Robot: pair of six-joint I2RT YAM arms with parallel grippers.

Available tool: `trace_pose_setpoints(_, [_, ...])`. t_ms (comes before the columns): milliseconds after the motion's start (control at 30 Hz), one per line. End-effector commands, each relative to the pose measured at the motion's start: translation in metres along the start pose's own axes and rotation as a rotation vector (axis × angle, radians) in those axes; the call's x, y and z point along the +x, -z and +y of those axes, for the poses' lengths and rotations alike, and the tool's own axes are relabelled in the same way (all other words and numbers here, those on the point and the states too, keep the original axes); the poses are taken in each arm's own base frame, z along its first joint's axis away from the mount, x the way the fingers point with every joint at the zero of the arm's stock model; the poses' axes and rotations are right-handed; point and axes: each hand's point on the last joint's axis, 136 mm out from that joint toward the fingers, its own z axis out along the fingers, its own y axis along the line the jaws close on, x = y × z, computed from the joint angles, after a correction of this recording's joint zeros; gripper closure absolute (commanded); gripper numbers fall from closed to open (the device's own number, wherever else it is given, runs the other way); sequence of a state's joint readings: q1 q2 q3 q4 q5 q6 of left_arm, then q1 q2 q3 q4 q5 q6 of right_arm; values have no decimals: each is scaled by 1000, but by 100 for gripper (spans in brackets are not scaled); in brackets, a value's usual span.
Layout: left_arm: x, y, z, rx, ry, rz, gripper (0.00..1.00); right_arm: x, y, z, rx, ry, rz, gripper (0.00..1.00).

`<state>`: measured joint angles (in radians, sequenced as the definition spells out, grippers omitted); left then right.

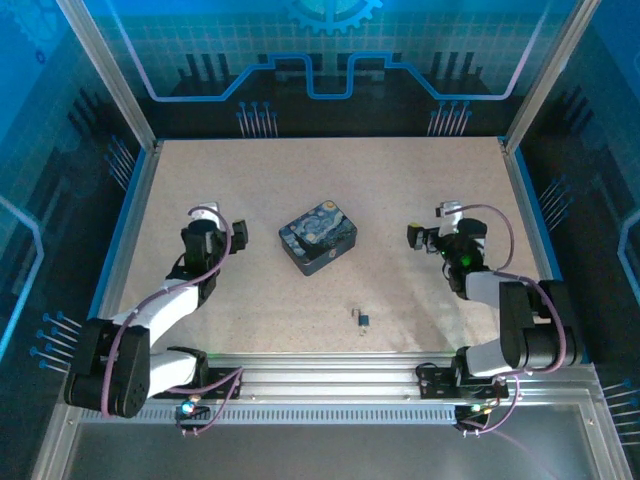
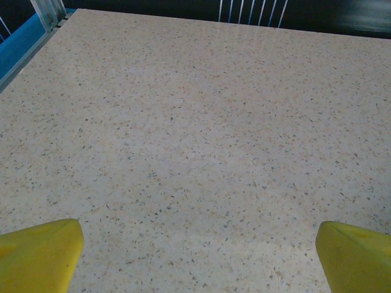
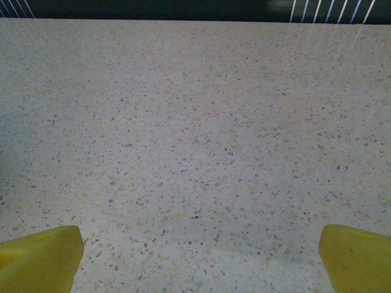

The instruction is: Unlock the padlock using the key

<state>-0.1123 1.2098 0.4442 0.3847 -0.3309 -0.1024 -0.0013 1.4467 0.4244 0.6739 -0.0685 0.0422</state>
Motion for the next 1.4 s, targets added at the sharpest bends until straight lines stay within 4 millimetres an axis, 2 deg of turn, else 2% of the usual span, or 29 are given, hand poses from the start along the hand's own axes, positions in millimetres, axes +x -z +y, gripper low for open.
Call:
trace_pose_setpoints(0, [-1, -6, -1, 43, 13, -34, 1, -9, -5, 1, -7, 39, -36, 0])
trace_pose_setpoints(267, [1, -24, -5, 81, -22, -66, 1, -3, -10, 4, 27, 72, -26, 0])
trace_pose_setpoints(400, [-6, -26, -8, 99, -64, -146, 1, -3, -10, 4, 31, 77, -25, 0])
trace_pose_setpoints(533, [13, -37, -5, 117, -49, -160, 1, -2, -10, 4, 30, 77, -24, 0])
trace_pose_setpoints(633, [13, -37, -4, 119, -40, -146, 1, -2, -10, 4, 32, 78, -23, 0])
trace_pose_setpoints(733, [14, -45, -4, 107, -46, -103, 1, -2, -10, 5, 35, 82, -24, 0])
trace_pose_setpoints(1367, [13, -45, -2, 110, -35, -114, 1, -2, -10, 5, 39, 84, -22, 0])
